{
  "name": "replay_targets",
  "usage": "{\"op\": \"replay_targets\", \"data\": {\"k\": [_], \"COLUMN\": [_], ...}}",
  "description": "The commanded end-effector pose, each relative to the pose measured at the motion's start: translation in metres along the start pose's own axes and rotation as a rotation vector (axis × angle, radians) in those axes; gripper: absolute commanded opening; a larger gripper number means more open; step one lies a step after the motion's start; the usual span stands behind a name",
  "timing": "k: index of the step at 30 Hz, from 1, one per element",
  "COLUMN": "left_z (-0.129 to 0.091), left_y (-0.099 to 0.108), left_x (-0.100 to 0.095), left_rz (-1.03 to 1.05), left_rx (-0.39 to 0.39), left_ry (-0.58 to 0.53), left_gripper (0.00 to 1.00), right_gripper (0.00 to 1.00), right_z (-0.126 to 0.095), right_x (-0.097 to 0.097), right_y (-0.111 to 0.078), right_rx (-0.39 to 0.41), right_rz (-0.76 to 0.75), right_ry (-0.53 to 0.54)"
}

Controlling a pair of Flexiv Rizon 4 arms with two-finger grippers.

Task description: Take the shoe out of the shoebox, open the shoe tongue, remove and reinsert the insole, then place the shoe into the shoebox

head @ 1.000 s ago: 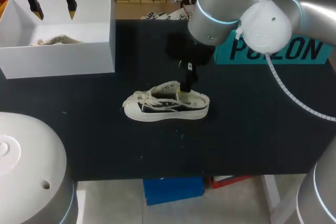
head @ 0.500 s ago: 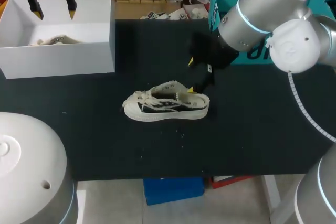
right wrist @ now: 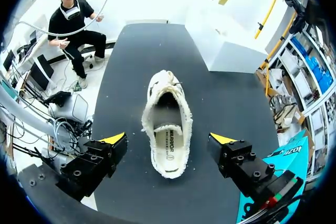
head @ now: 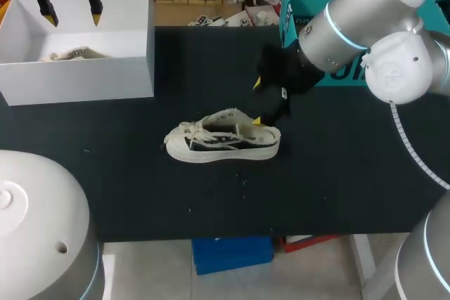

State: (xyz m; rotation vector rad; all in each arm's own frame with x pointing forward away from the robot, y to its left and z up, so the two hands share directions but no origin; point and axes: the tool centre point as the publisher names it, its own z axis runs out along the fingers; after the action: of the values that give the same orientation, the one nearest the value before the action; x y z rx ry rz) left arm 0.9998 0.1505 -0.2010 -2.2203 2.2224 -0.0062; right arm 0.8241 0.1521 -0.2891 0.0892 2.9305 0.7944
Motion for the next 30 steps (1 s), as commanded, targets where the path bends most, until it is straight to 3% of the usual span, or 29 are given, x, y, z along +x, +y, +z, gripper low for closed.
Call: {"op": "replay_targets", "data": {"k": [1,4,7,14,21,30], "left_z": [0.000,0.000,0.000,0.000,0.000,0.000], "left_y": [0.000,0.000,0.000,0.000,0.000,0.000], "left_x": [0.000,0.000,0.000,0.000,0.000,0.000], "left_rz": [-0.001,-0.001,-0.001,-0.001,-0.001,-0.001], "left_rx": [-0.001,-0.001,-0.001,-0.001,-0.001,-0.001], "left_ry": [-0.001,-0.001,-0.001,-0.001,-0.001,-0.001], "left_gripper": [1.00,1.00,1.00,1.00,1.00,1.00], "right_gripper": [1.00,1.00,1.00,1.00,1.00,1.00], "right_z": [0.000,0.000,0.000,-0.001,0.007,0.033], "right_x": [0.000,0.000,0.010,0.017,0.007,-0.006], "right_y": [0.000,0.000,-0.002,-0.013,-0.030,-0.044], "right_rx": [0.000,0.000,-0.099,-0.158,-0.187,-0.217], "right_rz": [0.001,0.001,0.011,-0.019,-0.070,-0.069], "right_ry": [0.000,0.000,0.003,-0.001,-0.020,-0.009]}}
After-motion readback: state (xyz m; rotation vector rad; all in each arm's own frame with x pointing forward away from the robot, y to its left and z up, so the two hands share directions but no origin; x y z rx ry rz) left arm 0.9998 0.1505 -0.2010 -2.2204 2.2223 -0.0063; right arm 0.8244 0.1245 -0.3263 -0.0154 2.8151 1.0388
